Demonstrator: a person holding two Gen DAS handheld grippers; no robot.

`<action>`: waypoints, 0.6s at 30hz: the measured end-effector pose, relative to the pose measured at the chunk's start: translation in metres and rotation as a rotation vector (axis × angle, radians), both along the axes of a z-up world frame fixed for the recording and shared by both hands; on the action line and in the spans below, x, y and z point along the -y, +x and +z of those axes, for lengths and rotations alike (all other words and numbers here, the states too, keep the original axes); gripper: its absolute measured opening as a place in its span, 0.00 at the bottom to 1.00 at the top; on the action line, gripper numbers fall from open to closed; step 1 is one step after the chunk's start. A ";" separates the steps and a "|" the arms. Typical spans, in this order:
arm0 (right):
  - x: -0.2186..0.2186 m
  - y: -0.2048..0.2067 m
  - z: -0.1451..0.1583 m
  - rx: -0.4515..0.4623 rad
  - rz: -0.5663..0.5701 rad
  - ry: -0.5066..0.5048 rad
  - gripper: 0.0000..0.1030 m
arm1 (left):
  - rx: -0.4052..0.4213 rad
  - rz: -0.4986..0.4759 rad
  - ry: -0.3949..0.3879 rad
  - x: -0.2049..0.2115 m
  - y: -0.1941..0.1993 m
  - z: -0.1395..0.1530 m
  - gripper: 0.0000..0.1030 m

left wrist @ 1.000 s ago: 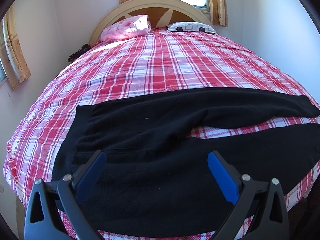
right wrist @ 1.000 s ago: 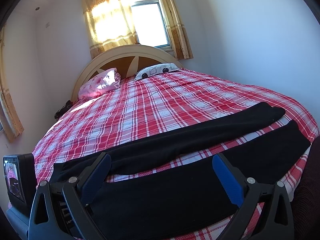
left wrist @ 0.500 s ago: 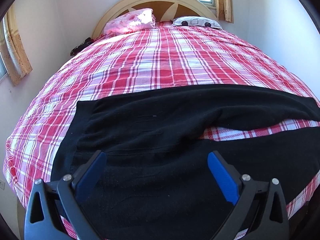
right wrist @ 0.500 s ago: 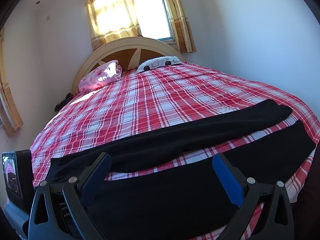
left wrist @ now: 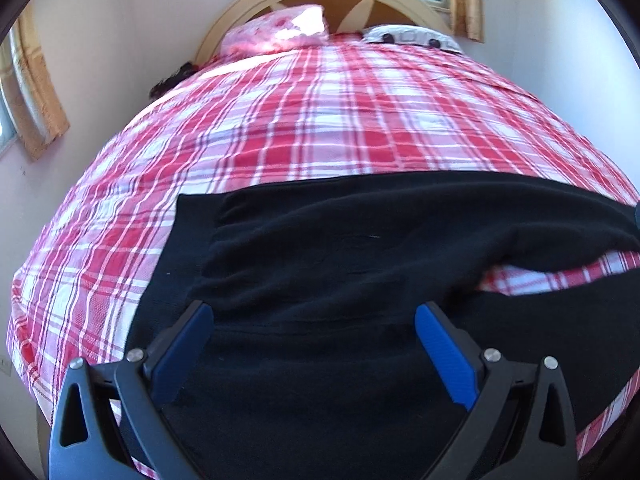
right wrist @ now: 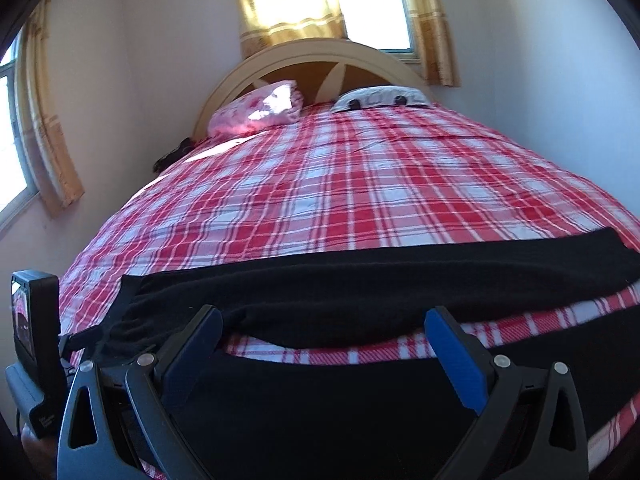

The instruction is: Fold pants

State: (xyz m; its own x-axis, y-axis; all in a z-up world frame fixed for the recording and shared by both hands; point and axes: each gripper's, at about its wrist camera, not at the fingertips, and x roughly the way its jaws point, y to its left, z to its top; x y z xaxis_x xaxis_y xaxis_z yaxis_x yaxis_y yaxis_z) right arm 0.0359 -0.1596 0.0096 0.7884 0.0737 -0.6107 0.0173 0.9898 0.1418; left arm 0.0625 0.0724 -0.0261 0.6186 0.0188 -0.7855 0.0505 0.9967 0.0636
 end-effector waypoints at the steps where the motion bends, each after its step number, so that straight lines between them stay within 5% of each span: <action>1: -0.001 0.012 -0.001 -0.018 0.029 0.003 0.99 | -0.009 0.015 -0.016 -0.006 0.006 0.000 1.00; 6: 0.001 0.101 -0.013 -0.147 0.202 0.069 0.97 | -0.055 0.105 -0.088 -0.038 0.042 0.001 1.00; 10: -0.004 0.170 -0.042 -0.298 0.283 0.087 0.60 | -0.079 0.148 -0.086 -0.047 0.067 -0.007 1.00; 18: -0.036 0.218 -0.079 -0.400 0.466 -0.031 0.60 | -0.168 0.140 -0.063 -0.048 0.081 -0.042 0.98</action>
